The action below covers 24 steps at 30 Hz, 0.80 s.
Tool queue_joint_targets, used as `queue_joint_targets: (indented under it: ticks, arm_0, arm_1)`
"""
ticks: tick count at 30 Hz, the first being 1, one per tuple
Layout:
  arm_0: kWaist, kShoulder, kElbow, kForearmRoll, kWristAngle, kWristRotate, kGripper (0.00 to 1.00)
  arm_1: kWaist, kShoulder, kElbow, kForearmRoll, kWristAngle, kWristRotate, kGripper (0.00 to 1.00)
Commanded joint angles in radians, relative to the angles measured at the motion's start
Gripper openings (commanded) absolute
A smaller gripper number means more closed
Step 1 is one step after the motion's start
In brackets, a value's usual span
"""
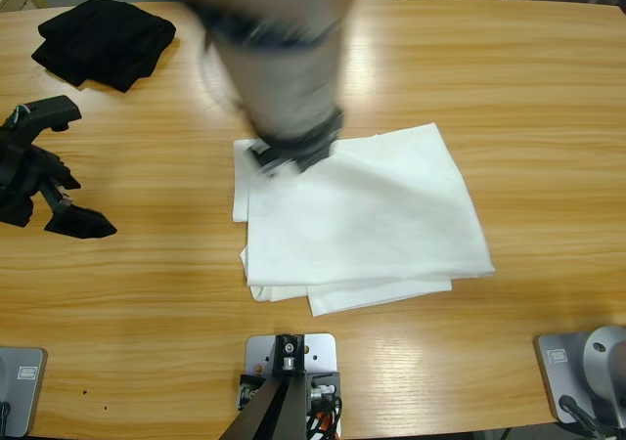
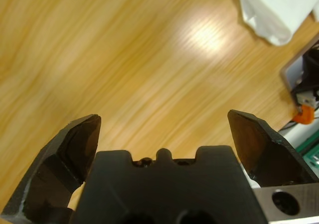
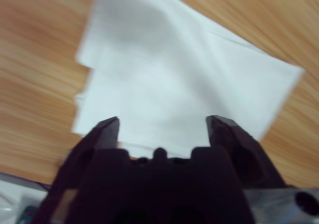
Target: Fold clothes
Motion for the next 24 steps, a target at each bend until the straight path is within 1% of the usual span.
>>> queue_joint_targets:
  ticks: [1, 3, 4, 6, 8, 11, 15, 17, 19, 24]
  arm_0:
    - [-0.177, 0.015, -0.061, -0.15, -0.031, -0.087, 0.373]
    - [-0.236, 0.045, -0.062, -0.21, -0.033, -0.125, 0.032]
    - [-0.264, 0.067, -0.062, -0.235, -0.032, -0.135, 0.0]
    - [-0.315, 0.116, -0.064, -0.281, -0.021, -0.157, 0.0]
    - [-0.363, 0.169, -0.073, -0.323, -0.011, -0.186, 0.0]
    - [-0.455, 0.268, -0.115, -0.364, 0.044, -0.239, 0.0]
    - [-0.555, 0.409, -0.166, -0.411, 0.083, -0.304, 0.0]
    - [-0.574, 0.454, -0.174, -0.423, 0.121, -0.32, 0.0]
    - [-0.574, 0.483, -0.167, -0.429, 0.147, -0.326, 0.0]
    - [-0.568, 0.483, -0.133, -0.422, 0.174, -0.337, 0.0]
  arm_1:
    - [-0.28, -0.469, 0.65, -0.39, 0.109, -0.103, 0.0]
    - [-0.402, -0.547, 0.844, -0.543, 0.23, -0.177, 0.0]
    - [-0.441, -0.562, 0.897, -0.584, 0.264, -0.199, 0.0]
    - [-0.54, -0.576, 1.0, -0.675, 0.337, -0.259, 0.0]
    - [-0.614, -0.564, 1.055, -0.749, 0.385, -0.322, 0.0]
    - [-0.653, -0.52, 1.063, -0.818, 0.429, -0.376, 0.0]
    - [-0.684, -0.468, 1.048, -0.839, 0.46, -0.403, 0.0]
    - [-0.699, -0.447, 1.054, -0.845, 0.474, -0.419, 0.0]
    - [-0.702, -0.427, 1.063, -0.856, 0.483, -0.434, 0.0]
    - [-0.715, -0.397, 1.075, -0.879, 0.494, -0.45, 0.0]
